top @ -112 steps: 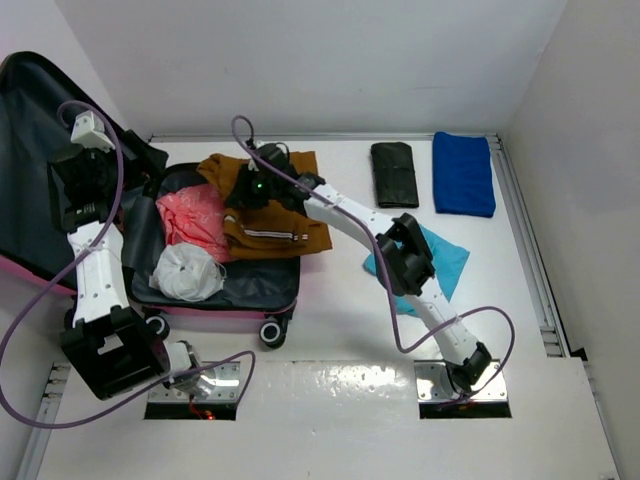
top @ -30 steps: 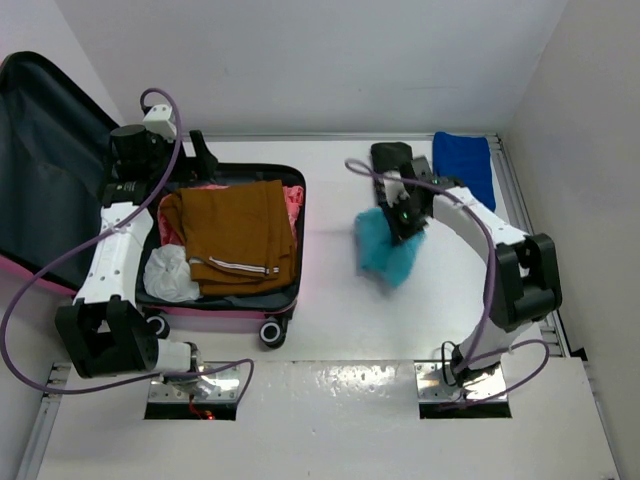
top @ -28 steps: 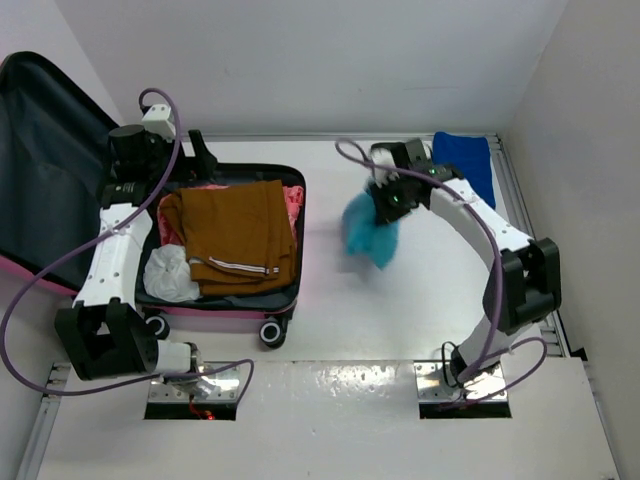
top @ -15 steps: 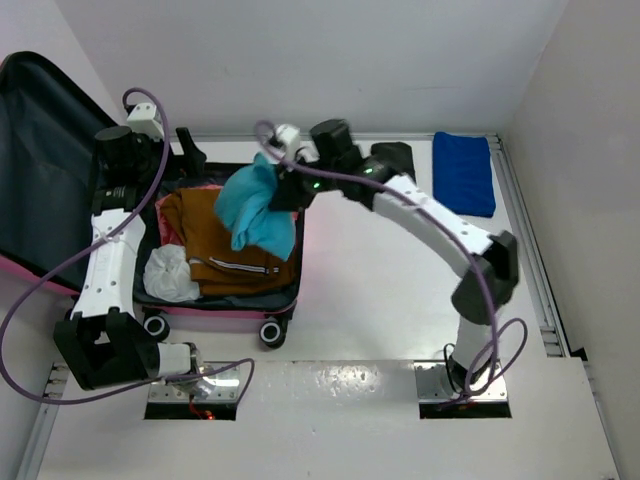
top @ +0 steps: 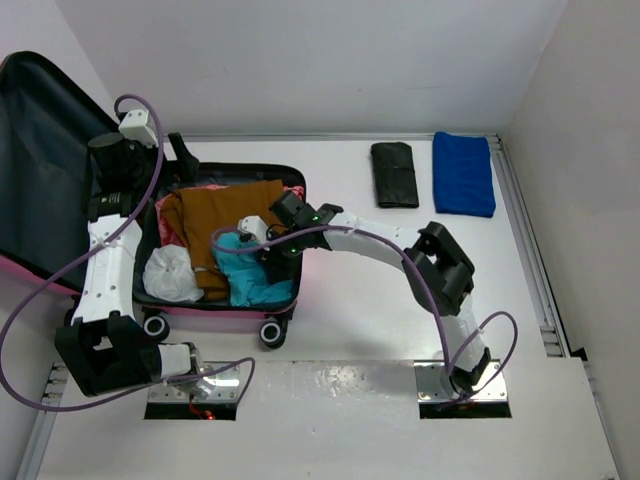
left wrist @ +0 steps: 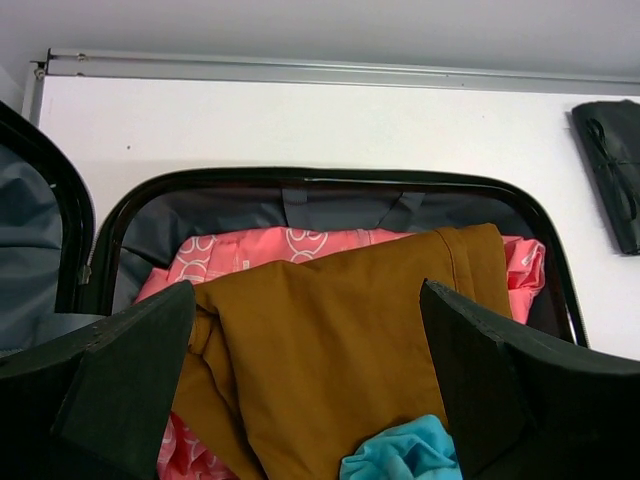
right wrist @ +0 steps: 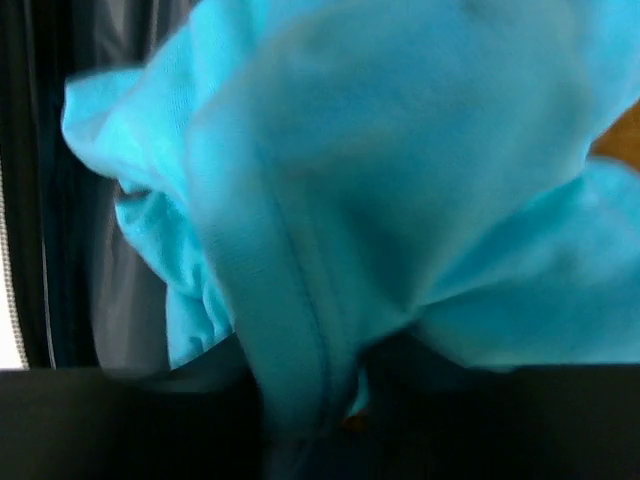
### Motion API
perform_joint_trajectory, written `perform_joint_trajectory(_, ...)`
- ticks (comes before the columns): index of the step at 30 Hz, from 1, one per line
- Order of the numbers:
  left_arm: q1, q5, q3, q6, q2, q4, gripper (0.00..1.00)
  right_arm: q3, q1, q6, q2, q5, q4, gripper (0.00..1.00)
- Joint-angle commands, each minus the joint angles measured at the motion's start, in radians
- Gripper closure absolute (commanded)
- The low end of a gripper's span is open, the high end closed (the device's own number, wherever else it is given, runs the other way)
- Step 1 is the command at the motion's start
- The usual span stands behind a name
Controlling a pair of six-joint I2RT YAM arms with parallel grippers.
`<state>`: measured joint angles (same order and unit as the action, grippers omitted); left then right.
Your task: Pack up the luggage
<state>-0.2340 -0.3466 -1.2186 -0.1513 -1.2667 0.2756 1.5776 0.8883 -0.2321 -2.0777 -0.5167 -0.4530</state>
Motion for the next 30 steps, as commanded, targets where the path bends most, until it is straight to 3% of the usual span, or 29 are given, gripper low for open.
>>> perform_joint_trajectory(1,-0.013,-0.011,-0.007,0.01,0.029,-0.035,0.01,-0.031,0.008,-0.11,0.067,0.055,-0.075,0.57)
perform_joint_trajectory(4,-0.013,-0.02,-0.016,0.01,0.007,-0.035,0.01,0.005,-0.031,-0.005,0.136,0.069,-0.056,0.33)
perform_joint_trajectory(7,-0.013,-0.032,-0.039,0.01,-0.005,-0.035,0.01,0.14,-0.116,0.139,0.223,0.081,-0.043,0.23)
perform_joint_trajectory(9,-0.013,-0.032,-0.048,0.01,-0.014,-0.044,0.01,0.195,-0.158,0.257,0.244,0.086,-0.024,0.21)
perform_joint_trajectory(12,0.01,-0.032,-0.059,0.01,-0.014,-0.055,0.01,0.211,-0.32,0.452,0.289,0.158,0.061,0.17)
perform_joint_trajectory(17,0.03,0.003,-0.079,0.01,-0.034,-0.064,0.01,0.199,-0.457,0.546,0.229,0.541,0.056,0.16)
perform_joint_trajectory(20,0.041,0.023,-0.079,0.01,-0.043,-0.064,0.01,0.266,-0.552,0.568,0.076,0.758,-0.035,0.14)
perform_joint_trajectory(27,0.05,0.049,-0.088,-0.008,-0.053,-0.044,0.01,0.329,-0.621,0.609,-0.134,0.903,0.04,0.04)
perform_joint_trajectory(30,0.05,0.07,-0.088,-0.008,-0.053,-0.035,0.01,0.377,-0.666,0.629,-0.215,0.825,0.059,0.03)
